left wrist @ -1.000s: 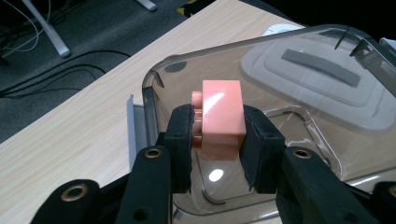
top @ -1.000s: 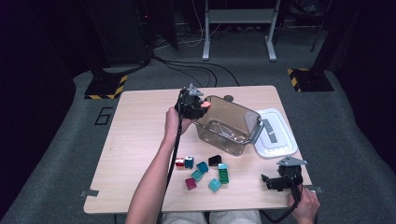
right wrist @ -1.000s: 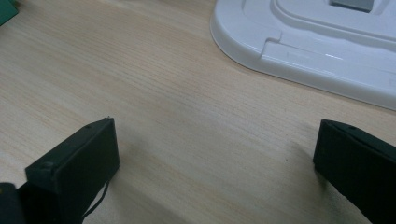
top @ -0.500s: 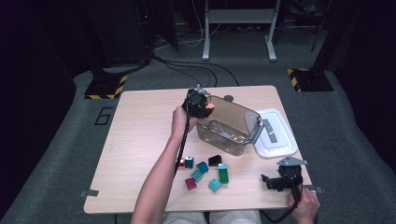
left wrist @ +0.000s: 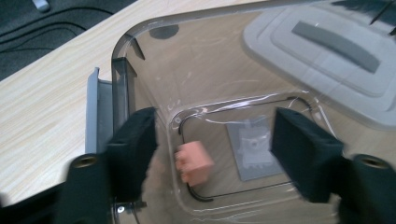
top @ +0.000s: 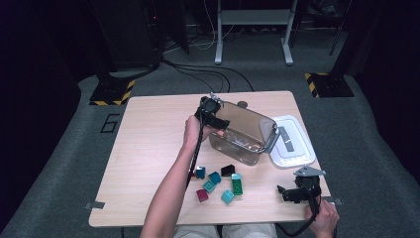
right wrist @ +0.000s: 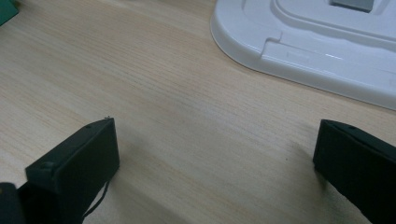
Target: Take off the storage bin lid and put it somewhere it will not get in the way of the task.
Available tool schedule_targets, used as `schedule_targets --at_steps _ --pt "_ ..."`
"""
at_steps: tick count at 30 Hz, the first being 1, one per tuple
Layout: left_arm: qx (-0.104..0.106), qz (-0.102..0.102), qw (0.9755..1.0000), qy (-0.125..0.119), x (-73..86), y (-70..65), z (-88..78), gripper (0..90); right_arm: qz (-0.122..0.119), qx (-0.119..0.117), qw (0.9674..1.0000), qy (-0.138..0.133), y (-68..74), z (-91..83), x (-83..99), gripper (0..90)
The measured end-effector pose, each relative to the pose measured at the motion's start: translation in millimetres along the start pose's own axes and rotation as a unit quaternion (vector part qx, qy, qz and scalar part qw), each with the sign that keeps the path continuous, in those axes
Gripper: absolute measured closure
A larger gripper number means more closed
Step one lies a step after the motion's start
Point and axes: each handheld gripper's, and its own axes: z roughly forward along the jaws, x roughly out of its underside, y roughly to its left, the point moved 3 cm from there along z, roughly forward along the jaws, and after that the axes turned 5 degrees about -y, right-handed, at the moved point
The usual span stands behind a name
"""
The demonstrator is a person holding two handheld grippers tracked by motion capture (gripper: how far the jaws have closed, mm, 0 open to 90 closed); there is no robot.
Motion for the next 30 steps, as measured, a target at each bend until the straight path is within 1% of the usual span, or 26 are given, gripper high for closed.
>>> schedule_targets --at_steps 2,3,5,8,10,11,14,17,21,23,24,25,26,28,30 --pt "0.0 0.005 1.0 -0.002 1.6 -2.1 -7.1 22.1 0.0 0.0 1.0 0.0 0.0 0.0 0.0 0.0" --pt "-0.002 0.005 1.0 -0.007 2.6 -3.3 -10.1 20.2 0.0 0.0 1.0 0.0 0.0 0.0 0.0 0.0" --pt "0.0 0.006 0.9999 -0.012 4.9 -4.5 -17.8 17.7 0.0 0.0 1.0 0.0 0.0 0.0 0.0 0.0" --pt "-0.001 0.012 0.9995 -0.03 9.4 -5.6 -30.2 17.2 0.0 0.0 1.0 0.0 0.0 0.0 0.0 0.0" --pt "-0.001 0.02 0.9992 -0.035 13.3 -6.5 -38.0 17.2 -0.001 0.0 1.0 0.001 -0.1 -0.2 0.1 0.0" --pt "-0.002 0.021 0.999 -0.039 15.8 -7.1 -41.5 17.2 -0.001 0.001 1.0 0.001 -0.2 -0.1 0.1 0.0" --pt "-0.003 0.025 0.9988 -0.042 24.6 -6.7 -51.9 17.2 -0.001 0.001 1.0 0.001 -0.2 -0.2 0.1 0.0" --pt "-0.006 0.022 0.9986 -0.047 33.6 -5.6 -59.6 16.7 -0.001 0.001 1.0 0.001 -0.2 -0.2 0.1 0.0" --pt "-0.015 0.019 0.9987 -0.045 48.8 -2.6 -69.6 14.6 0.0 0.001 1.0 0.0 -0.1 -0.2 0.1 0.0" --pt "-0.018 0.013 0.9985 -0.05 55.6 -1.7 -73.8 14.0 0.0 0.0 1.0 0.0 0.1 -0.3 0.1 0.0" --pt "-0.018 0.015 0.9986 -0.048 58.2 -0.7 -75.6 13.9 0.0 0.001 1.0 0.0 0.0 -0.2 0.1 0.0" --pt "-0.02 0.008 0.9986 -0.048 62.5 -0.1 -77.6 13.1 0.0 0.001 1.0 0.0 -0.1 -0.3 0.1 0.0" --pt "-0.023 0.009 0.9986 -0.048 65.9 1.0 -79.5 11.0 0.0 0.001 1.0 0.0 -0.1 -0.3 0.1 0.0" --pt "-0.026 0.008 0.9986 -0.045 72.9 2.5 -81.9 10.8 0.0 0.0 1.0 0.0 0.1 -0.3 0.1 0.0" --pt "-0.036 0.003 0.9985 -0.04 82.1 5.1 -83.1 8.8 0.0 0.0 1.0 0.0 0.1 -0.4 0.1 0.0"
